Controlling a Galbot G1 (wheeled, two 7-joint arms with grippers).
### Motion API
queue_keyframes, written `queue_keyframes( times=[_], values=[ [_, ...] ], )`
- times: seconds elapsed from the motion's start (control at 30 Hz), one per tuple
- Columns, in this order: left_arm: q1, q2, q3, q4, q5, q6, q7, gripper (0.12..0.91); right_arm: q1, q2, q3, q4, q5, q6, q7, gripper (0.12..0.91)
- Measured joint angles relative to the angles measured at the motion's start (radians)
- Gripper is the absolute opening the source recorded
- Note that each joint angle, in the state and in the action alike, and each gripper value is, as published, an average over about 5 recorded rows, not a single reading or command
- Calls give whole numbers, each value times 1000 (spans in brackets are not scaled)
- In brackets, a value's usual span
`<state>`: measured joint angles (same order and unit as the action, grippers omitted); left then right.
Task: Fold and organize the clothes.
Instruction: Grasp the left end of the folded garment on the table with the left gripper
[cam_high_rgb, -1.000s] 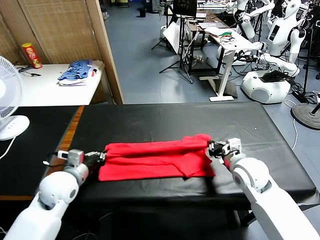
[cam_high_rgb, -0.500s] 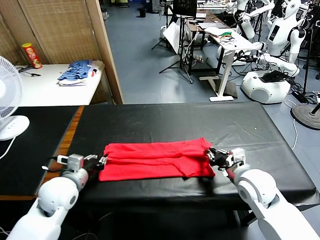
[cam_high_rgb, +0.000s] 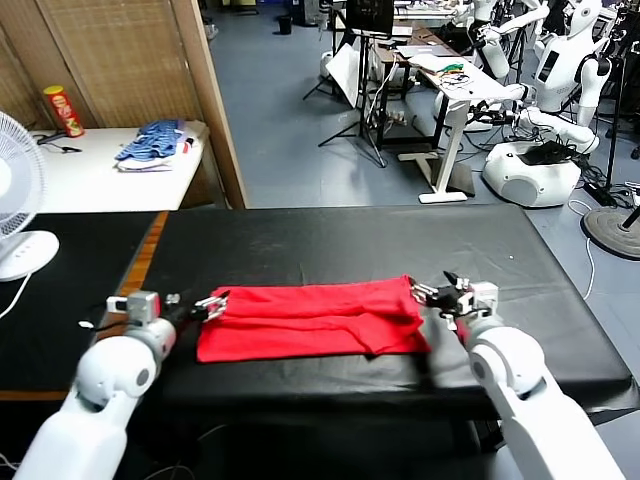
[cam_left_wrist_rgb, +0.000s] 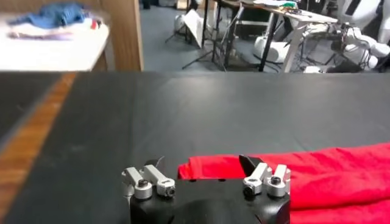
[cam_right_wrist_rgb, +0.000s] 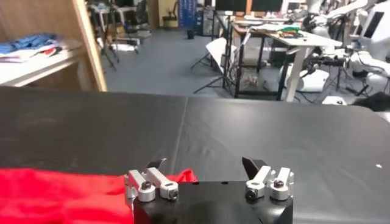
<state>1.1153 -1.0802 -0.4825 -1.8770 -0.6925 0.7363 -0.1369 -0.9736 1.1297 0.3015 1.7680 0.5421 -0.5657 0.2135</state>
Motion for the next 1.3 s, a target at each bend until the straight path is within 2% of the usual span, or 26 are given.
queue_keyframes(
  times=[0.1,0.13,0.3,0.4,0.5,0.63,0.7,0.8,0.87,0.93,1.0,1.1,1.17,1.23,1.3],
  values=[
    [-8,-24,5,39,-4,0,9,798,14,23,-8,-37,-12,11,0,759],
    [-10,-30,5,50,-4,0,12,797,17,31,-10,-47,-16,14,0,725],
    [-22,-50,1,90,-8,-3,17,748,20,77,-15,-97,-41,26,2,458],
    [-23,-60,-2,99,-6,-4,13,623,16,108,-18,-117,-57,38,11,290],
    [-22,-72,-3,104,24,-5,6,459,9,132,-23,-124,-80,62,34,160],
    [-19,-89,5,111,101,-28,3,231,-3,151,-34,-124,-116,106,66,126],
    [-18,-97,8,114,140,-56,5,166,-12,155,-37,-119,-122,115,65,123],
    [-16,-105,10,118,180,-86,9,146,-25,153,-36,-106,-124,110,43,126],
    [-17,-108,10,119,194,-97,14,148,-35,148,-31,-95,-125,104,26,161],
    [-17,-109,8,120,203,-109,22,152,-46,139,-25,-81,-124,100,14,247],
    [-16,-106,6,118,206,-119,28,190,-58,129,-17,-63,-122,96,7,345],
    [-12,-98,0,107,198,-126,31,327,-78,111,-5,-27,-108,86,3,513],
    [-9,-90,-6,97,187,-127,32,444,-93,96,5,5,-94,78,2,630],
    [-6,-82,-13,86,170,-126,32,562,-110,80,16,42,-78,69,2,722],
    [0,-74,-23,73,147,-124,31,659,-128,64,28,83,-63,62,2,770]
  ],
)
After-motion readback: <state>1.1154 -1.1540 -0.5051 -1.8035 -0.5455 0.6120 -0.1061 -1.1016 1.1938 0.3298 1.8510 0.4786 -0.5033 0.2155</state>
